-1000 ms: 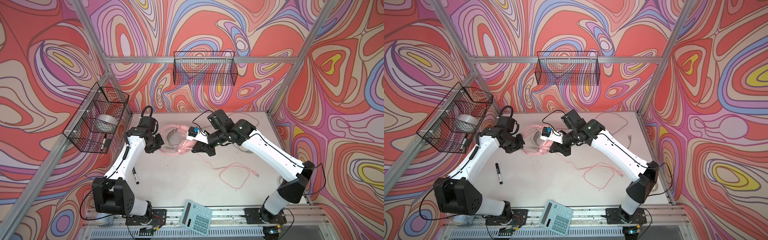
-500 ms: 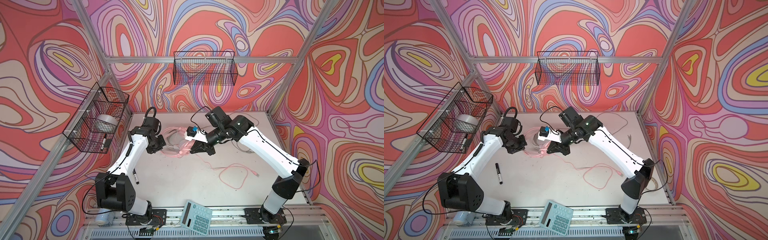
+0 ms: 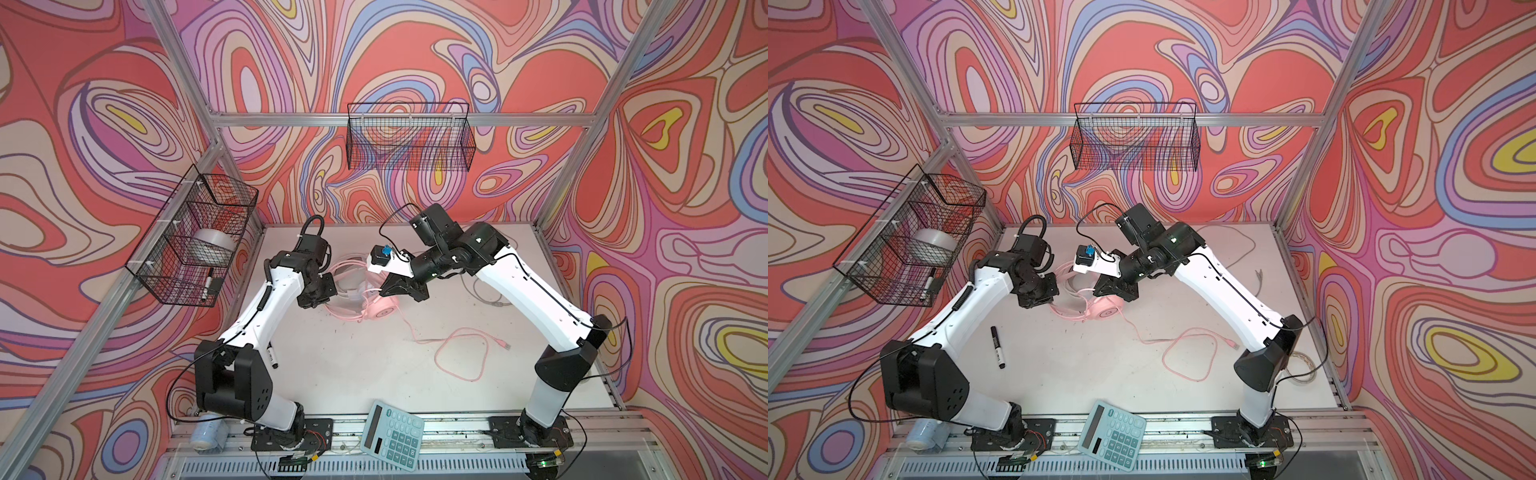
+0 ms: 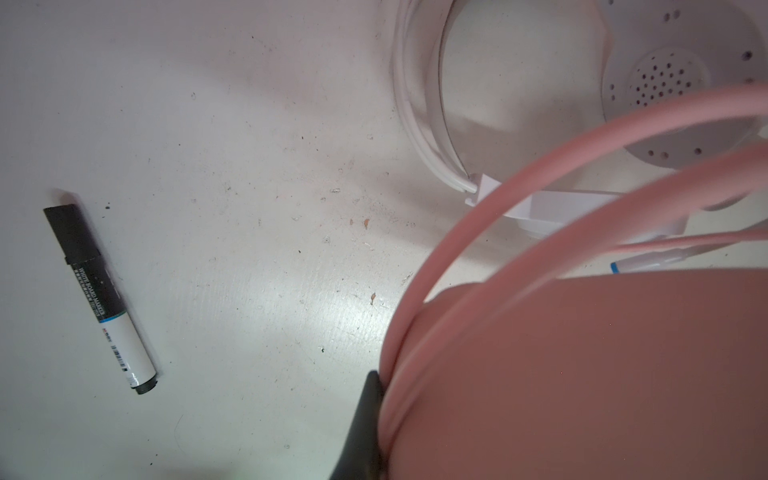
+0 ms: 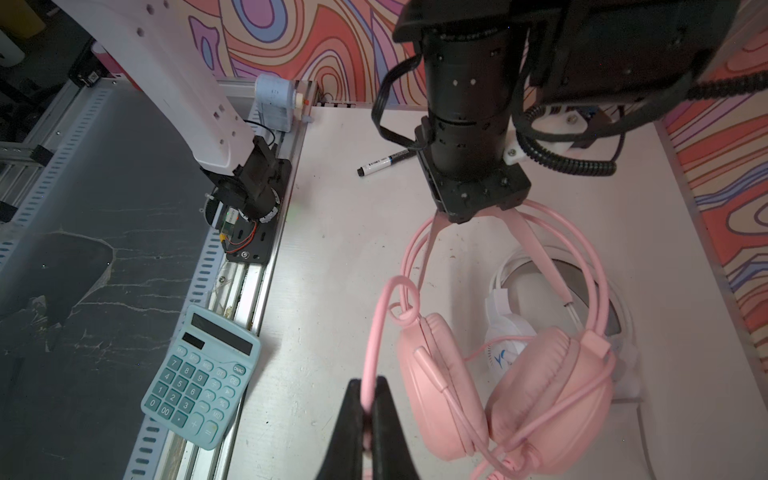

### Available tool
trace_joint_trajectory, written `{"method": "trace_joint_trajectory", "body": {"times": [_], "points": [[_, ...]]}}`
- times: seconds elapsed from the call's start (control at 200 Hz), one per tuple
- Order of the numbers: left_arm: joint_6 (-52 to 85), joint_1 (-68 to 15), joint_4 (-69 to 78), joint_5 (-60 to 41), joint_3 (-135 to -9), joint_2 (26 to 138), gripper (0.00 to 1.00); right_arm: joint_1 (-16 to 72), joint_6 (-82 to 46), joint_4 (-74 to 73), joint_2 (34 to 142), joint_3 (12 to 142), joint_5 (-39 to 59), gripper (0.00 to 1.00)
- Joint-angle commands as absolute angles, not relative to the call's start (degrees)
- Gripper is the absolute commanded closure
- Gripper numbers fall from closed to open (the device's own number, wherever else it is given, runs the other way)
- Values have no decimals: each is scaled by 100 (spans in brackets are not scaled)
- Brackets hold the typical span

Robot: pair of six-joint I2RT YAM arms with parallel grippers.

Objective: Wrap the headphones

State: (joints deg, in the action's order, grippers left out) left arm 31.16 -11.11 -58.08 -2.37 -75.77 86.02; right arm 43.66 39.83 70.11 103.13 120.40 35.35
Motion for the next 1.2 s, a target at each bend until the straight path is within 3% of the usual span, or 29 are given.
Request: {"method": "trace_joint_trajectory", "body": {"times": [0.0,0.301,0.721,0.902,1.192], "points": [[2974,-1185,-5906,-366,-7778,8507,100,4176,3821,6838,10343,12190,3167,100],[2625,-1373,-5752,-894,-7806,8438,100,3575,2998,5590,10315,11865,3118,100],[2243,-1554,-5801,-1103,-7857,8319,100,2949,1937,5263,10822,12024,2689,100],[2176,-1573,-5780,-1176,-7765,8252,100,2800,1577,5062,11082,11979,1820,100],[2050,-1573,-5752,-1245,-7777,8339,100,2515,1201,4941,11545,11799,1833,100]]}}
